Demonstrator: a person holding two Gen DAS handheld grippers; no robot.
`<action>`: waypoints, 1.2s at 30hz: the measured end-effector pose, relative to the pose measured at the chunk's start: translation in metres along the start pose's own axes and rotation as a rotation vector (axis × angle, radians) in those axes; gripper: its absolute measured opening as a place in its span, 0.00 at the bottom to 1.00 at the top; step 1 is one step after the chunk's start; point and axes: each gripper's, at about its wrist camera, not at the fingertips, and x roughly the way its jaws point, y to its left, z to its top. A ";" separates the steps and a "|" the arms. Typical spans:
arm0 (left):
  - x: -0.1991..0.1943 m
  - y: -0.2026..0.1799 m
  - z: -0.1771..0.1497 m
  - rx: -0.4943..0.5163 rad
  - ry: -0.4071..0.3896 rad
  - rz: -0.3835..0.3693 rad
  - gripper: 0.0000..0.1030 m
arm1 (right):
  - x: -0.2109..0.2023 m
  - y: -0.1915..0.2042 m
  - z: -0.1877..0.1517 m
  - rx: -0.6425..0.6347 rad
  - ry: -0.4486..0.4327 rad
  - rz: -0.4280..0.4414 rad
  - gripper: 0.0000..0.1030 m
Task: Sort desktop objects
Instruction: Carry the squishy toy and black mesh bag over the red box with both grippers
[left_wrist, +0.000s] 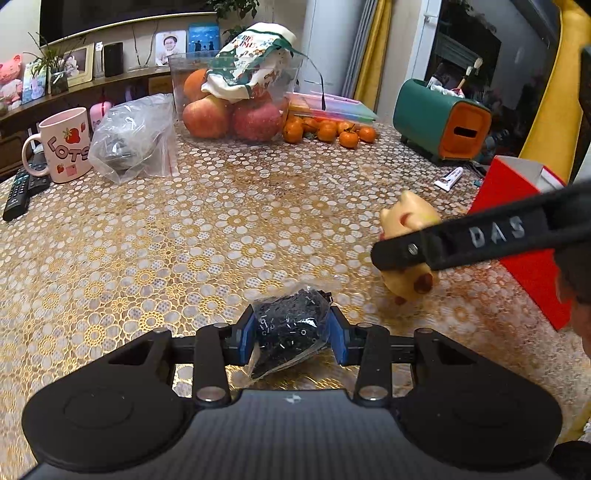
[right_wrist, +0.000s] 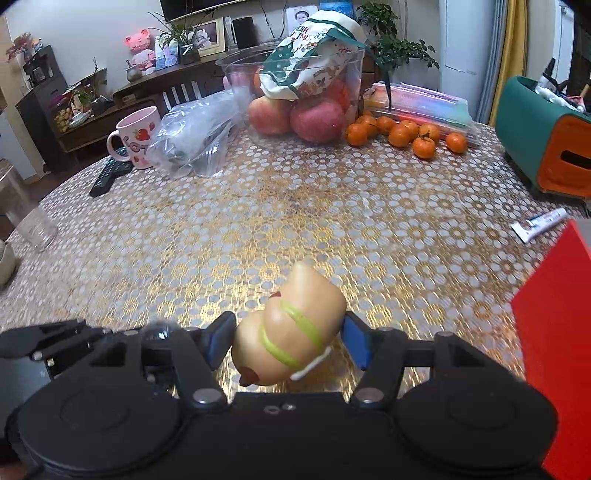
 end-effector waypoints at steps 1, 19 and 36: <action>-0.004 -0.003 0.000 0.000 -0.002 -0.001 0.37 | -0.004 -0.001 -0.002 -0.002 -0.002 0.001 0.60; -0.075 -0.075 0.005 0.054 -0.036 -0.066 0.38 | -0.103 -0.028 -0.048 -0.013 -0.065 0.023 0.59; -0.097 -0.182 0.018 0.168 -0.036 -0.198 0.38 | -0.189 -0.095 -0.093 0.021 -0.121 -0.029 0.60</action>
